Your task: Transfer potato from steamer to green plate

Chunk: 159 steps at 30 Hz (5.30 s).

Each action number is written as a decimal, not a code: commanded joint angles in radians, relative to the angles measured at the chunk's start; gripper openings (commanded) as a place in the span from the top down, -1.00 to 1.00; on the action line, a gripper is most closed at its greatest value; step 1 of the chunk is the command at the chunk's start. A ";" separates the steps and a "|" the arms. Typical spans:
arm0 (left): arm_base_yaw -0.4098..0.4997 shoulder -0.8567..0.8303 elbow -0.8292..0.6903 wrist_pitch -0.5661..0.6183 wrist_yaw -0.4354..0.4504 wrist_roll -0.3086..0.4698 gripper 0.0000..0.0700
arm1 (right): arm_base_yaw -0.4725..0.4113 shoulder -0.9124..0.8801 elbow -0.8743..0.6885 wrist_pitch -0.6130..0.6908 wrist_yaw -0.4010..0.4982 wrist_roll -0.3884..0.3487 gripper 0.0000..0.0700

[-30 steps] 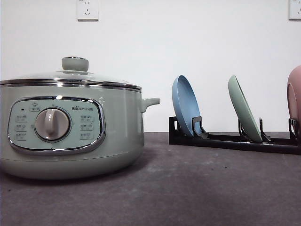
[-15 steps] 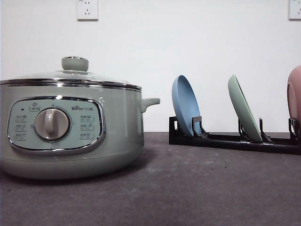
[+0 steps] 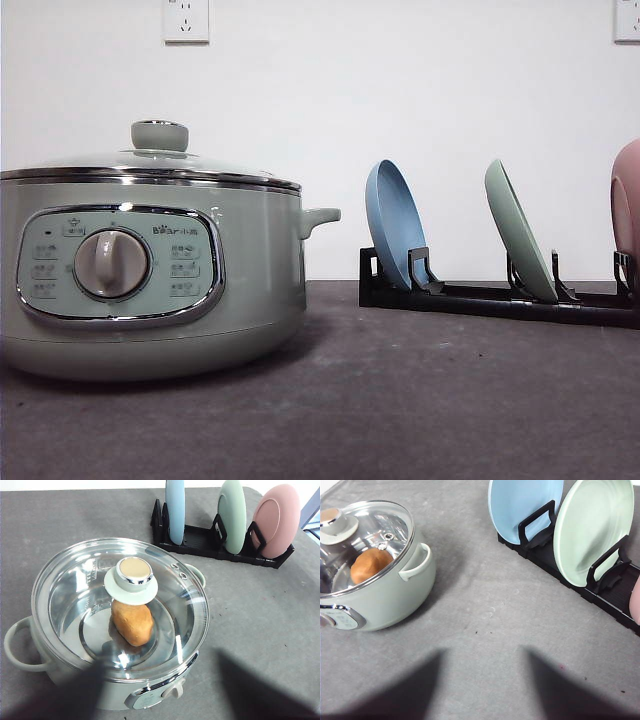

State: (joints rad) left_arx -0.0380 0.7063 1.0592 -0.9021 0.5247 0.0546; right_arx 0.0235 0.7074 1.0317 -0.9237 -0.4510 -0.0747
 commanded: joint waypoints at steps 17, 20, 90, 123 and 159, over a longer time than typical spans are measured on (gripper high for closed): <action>-0.003 0.005 0.023 0.004 0.005 0.005 -0.73 | 0.002 0.005 0.023 0.007 -0.001 0.042 -0.49; -0.003 0.005 0.023 0.004 0.005 0.004 -0.73 | 0.002 0.011 0.023 0.013 -0.001 0.059 -0.49; -0.003 0.005 0.023 -0.023 0.005 0.005 -0.73 | 0.033 1.176 0.603 0.468 0.085 0.259 0.68; -0.003 0.006 0.023 -0.017 0.004 0.005 -0.73 | 0.097 0.828 0.607 0.326 0.011 0.215 1.00; -0.003 0.006 0.023 -0.017 0.004 0.005 -0.73 | 0.938 0.706 0.121 -0.090 0.766 0.040 1.00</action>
State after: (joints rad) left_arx -0.0380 0.7063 1.0595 -0.9325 0.5247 0.0544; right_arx 0.9444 1.4010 1.1540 -1.0314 0.3077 -0.0593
